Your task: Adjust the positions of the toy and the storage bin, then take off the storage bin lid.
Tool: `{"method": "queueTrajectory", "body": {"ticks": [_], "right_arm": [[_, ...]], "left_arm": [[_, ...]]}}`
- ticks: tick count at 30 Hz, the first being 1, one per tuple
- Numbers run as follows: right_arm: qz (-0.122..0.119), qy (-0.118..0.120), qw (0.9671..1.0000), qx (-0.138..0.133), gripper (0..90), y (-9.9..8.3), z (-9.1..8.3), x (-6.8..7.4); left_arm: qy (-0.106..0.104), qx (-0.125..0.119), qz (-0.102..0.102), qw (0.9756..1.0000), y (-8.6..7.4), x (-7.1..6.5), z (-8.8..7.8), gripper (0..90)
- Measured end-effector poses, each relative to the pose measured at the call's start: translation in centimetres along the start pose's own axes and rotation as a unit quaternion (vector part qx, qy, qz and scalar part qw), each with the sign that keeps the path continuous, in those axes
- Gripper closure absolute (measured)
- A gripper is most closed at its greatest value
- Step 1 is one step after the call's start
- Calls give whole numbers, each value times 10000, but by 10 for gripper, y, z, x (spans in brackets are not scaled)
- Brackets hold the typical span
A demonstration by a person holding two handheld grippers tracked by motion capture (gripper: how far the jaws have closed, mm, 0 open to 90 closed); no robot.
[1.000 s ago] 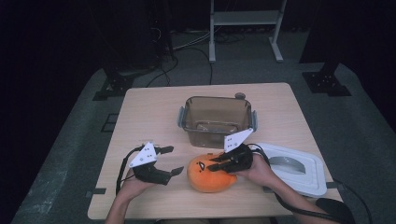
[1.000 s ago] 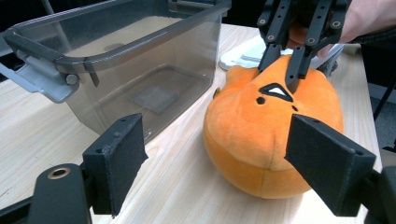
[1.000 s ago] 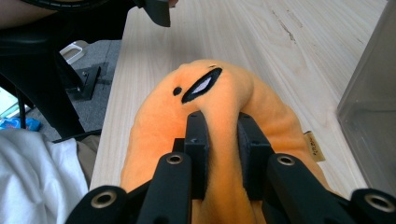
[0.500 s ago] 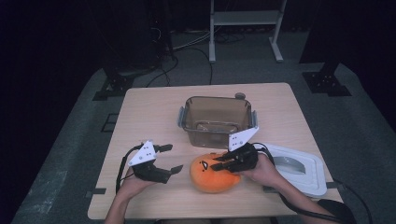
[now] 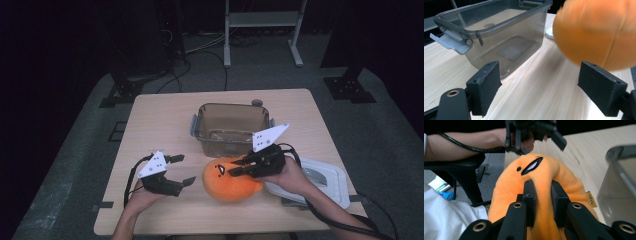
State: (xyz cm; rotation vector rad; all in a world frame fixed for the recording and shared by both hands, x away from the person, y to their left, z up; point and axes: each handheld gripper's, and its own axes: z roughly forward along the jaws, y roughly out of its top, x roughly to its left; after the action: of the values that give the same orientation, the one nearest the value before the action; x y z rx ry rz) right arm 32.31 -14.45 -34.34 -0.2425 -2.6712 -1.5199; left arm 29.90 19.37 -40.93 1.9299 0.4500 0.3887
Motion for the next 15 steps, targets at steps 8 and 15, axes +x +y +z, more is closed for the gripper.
{"method": "queueTrajectory", "body": {"ticks": [8,15], "right_arm": [[-64,-83,9999,-44,767,32,-26,4],[-121,-229,9996,-114,766,61,-48,-2]], "left_arm": [[25,17,35,10000,-1,1,-1,171],[73,-6,-6,10000,-2,2,-3,163]]}}
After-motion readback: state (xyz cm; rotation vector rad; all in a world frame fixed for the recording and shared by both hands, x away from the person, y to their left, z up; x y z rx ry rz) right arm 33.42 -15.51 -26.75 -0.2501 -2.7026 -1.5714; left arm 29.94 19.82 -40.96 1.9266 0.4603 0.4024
